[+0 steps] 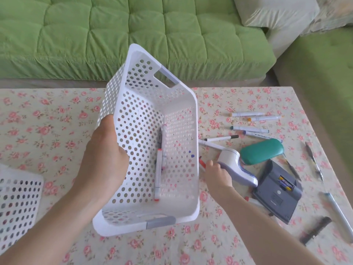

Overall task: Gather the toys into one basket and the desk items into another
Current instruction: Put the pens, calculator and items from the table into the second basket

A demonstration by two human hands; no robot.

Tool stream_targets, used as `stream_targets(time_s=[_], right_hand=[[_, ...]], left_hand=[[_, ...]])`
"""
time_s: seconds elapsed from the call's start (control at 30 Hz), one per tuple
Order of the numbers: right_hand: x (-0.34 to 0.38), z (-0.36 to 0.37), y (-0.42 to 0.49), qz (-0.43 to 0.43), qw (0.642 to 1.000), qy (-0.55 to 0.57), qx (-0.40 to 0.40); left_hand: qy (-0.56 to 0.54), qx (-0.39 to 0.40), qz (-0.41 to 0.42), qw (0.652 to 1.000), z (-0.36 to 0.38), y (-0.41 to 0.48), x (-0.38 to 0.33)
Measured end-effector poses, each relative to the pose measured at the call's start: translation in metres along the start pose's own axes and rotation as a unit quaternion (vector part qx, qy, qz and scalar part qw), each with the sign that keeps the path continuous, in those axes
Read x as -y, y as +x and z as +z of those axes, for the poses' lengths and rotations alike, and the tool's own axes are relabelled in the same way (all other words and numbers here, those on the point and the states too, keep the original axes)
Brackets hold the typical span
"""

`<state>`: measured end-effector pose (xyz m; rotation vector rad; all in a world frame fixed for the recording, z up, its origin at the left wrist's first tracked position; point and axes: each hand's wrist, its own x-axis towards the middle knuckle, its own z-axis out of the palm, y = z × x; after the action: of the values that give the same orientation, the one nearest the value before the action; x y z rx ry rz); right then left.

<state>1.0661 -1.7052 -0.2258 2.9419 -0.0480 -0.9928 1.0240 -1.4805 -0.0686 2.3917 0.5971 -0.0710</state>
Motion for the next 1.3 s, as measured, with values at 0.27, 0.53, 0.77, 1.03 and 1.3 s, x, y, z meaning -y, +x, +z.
stream_targets(time_s=[0.27, 0.53, 0.77, 1.03, 1.3], right_hand=[[-0.002, 0.008, 0.007, 0.022, 0.999, 0.044, 0.006], [-0.003, 0.015, 0.006, 0.056, 0.992, 0.109, 0.031], [0.000, -0.018, -0.015, 0.070, 0.962, 0.259, 0.050], [0.009, -0.085, -0.045, 0.039, 0.899, 0.436, -0.007], [0.010, -0.093, -0.059, -0.059, 0.877, 0.476, -0.037]], left_hand=[[0.008, -0.011, -0.011, 1.000, 0.000, 0.004, 0.006], [0.019, -0.001, -0.015, 1.000, -0.003, 0.004, 0.009], [0.019, 0.014, -0.011, 1.000, -0.005, 0.001, 0.019], [-0.053, 0.028, -0.001, 0.998, -0.005, -0.014, 0.005], [-0.099, 0.012, -0.019, 0.995, 0.008, -0.024, -0.025]])
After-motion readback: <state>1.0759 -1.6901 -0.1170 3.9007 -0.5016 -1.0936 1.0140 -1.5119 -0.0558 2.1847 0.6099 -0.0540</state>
